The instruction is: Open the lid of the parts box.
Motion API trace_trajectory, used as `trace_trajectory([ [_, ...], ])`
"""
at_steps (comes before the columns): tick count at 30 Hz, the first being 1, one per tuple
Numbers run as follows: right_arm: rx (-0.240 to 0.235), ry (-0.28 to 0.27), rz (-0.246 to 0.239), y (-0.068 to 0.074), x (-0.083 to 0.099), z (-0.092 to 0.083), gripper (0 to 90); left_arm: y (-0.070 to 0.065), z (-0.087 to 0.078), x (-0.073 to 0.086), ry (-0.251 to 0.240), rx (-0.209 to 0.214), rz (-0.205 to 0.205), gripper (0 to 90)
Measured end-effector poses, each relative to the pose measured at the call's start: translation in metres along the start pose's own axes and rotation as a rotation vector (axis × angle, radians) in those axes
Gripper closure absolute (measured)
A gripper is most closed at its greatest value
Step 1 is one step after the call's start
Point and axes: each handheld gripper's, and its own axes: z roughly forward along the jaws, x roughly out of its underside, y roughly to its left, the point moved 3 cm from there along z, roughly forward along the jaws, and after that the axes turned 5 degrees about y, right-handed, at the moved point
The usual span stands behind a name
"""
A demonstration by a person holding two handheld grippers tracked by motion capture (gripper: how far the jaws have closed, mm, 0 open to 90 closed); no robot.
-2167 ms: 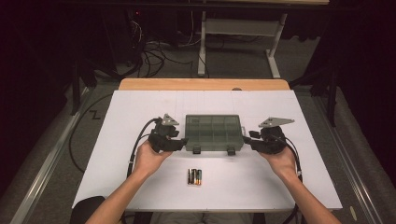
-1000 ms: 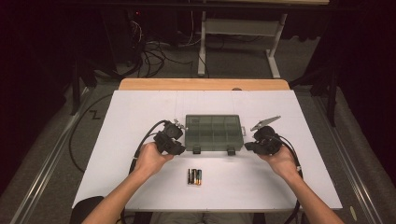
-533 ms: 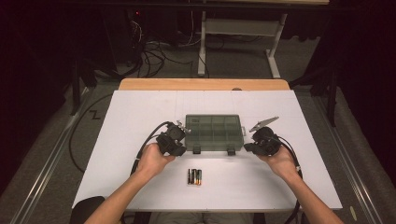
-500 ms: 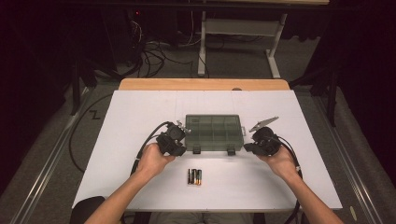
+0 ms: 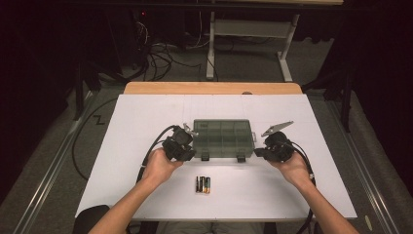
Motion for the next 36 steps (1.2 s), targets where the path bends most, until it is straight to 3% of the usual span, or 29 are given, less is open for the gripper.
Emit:
trace_trajectory([
  [21,0.000,-0.082,0.010,-0.004,-0.008,-0.015,89.1,0.006,-0.006,-0.013,-0.086,-0.022,-0.035,52.1],
  [28,0.004,-0.105,0.018,-0.005,-0.008,-0.016,80.7,0.007,-0.010,-0.015,-0.099,-0.038,-0.039,49.7],
  [29,-0.003,-0.115,0.034,-0.006,-0.008,-0.015,74.8,0.008,-0.011,-0.016,-0.109,-0.041,-0.043,49.3],
  [36,-0.007,-0.117,0.086,-0.008,-0.010,-0.012,68.5,0.010,-0.015,-0.019,-0.128,-0.042,-0.053,48.3],
])
